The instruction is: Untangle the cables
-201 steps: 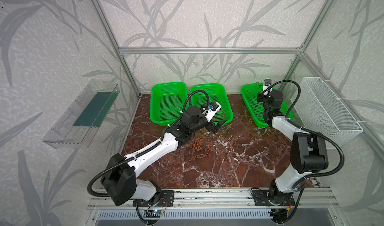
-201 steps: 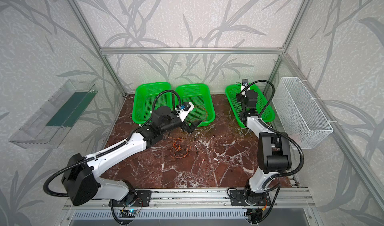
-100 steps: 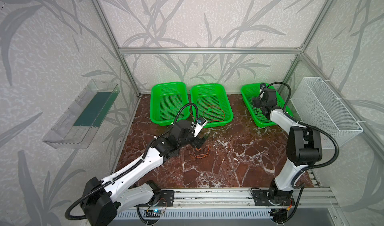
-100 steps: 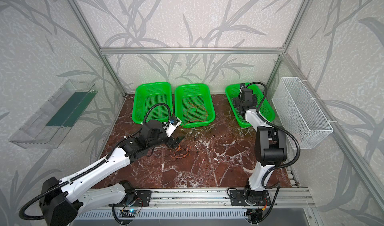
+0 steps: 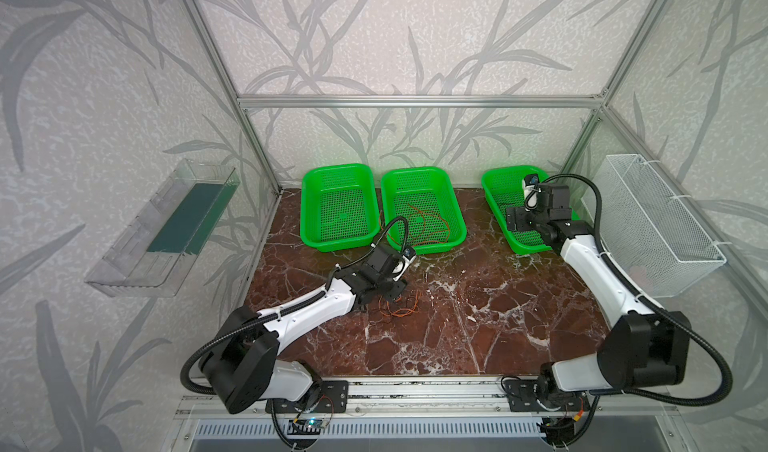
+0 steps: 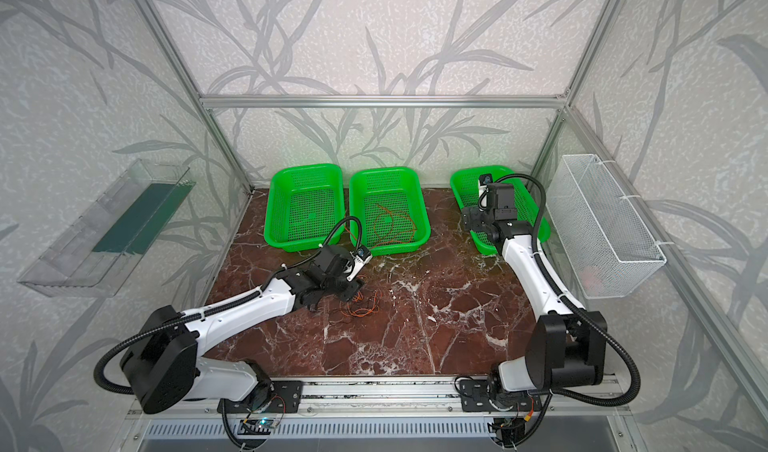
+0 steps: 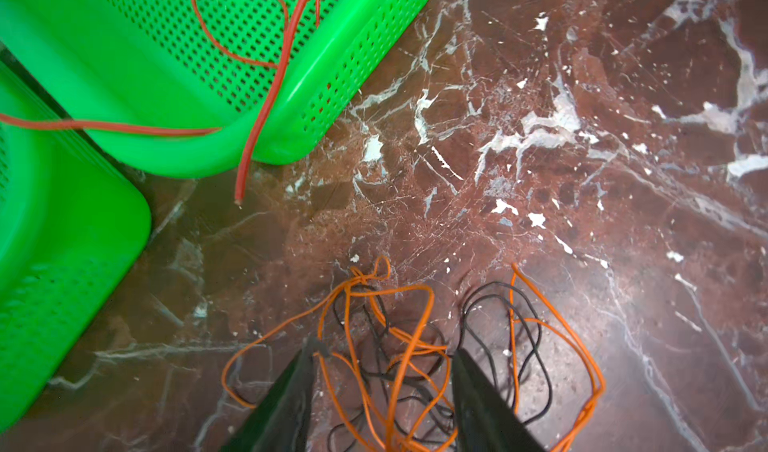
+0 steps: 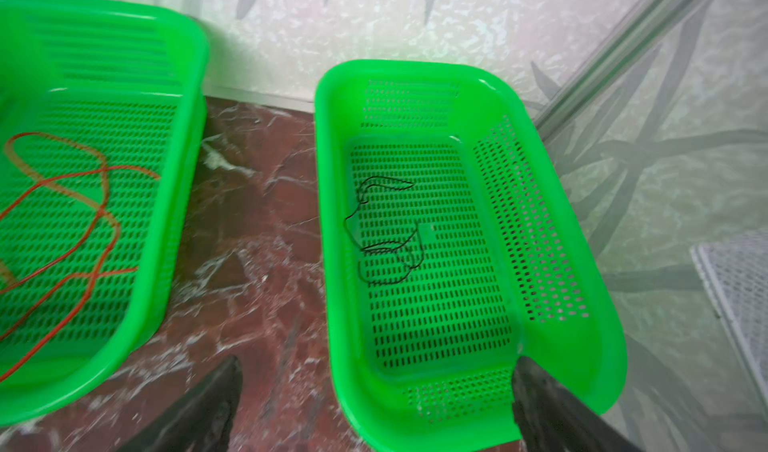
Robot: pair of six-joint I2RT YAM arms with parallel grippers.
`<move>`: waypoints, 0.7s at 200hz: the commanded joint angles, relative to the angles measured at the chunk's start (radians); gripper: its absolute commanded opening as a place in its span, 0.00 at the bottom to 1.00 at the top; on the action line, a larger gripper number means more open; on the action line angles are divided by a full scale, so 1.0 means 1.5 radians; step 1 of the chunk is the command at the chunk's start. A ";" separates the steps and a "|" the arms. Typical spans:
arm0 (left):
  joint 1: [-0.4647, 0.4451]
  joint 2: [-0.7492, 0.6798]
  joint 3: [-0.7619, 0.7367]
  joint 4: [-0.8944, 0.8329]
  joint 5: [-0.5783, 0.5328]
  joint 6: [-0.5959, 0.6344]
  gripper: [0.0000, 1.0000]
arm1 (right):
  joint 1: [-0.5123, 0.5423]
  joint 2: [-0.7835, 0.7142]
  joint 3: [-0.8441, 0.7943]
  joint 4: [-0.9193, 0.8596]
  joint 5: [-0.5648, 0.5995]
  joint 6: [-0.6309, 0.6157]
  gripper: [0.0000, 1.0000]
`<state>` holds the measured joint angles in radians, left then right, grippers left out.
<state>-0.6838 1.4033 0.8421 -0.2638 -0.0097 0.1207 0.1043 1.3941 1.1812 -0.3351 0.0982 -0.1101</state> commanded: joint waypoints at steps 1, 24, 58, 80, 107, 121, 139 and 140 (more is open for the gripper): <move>0.008 0.008 0.034 -0.012 -0.004 0.014 0.30 | 0.042 -0.078 -0.041 -0.026 -0.073 -0.015 0.99; 0.007 -0.022 0.058 -0.017 0.076 0.035 0.00 | 0.074 -0.156 -0.112 0.020 -0.221 -0.021 0.97; 0.006 -0.116 0.055 0.066 0.185 0.007 0.00 | 0.166 -0.208 -0.239 0.155 -0.430 -0.018 0.85; -0.002 -0.160 0.066 0.089 0.212 -0.019 0.00 | 0.242 -0.190 -0.285 0.252 -0.449 0.016 0.84; -0.027 -0.183 0.083 0.110 0.237 -0.028 0.00 | 0.296 -0.145 -0.302 0.400 -0.440 0.085 0.85; -0.042 -0.184 0.092 0.134 0.251 -0.033 0.00 | 0.317 -0.112 -0.286 0.439 -0.416 0.117 0.85; -0.058 -0.174 0.115 0.152 0.253 -0.033 0.00 | 0.333 -0.080 -0.258 0.471 -0.401 0.146 0.86; -0.059 -0.173 0.116 0.152 0.254 -0.033 0.00 | 0.334 -0.079 -0.257 0.472 -0.399 0.148 0.86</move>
<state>-0.7441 1.1351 0.9642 -0.1005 0.3218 0.0925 0.5758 1.2320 0.7341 0.1844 -0.5163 0.0120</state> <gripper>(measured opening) 0.048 0.854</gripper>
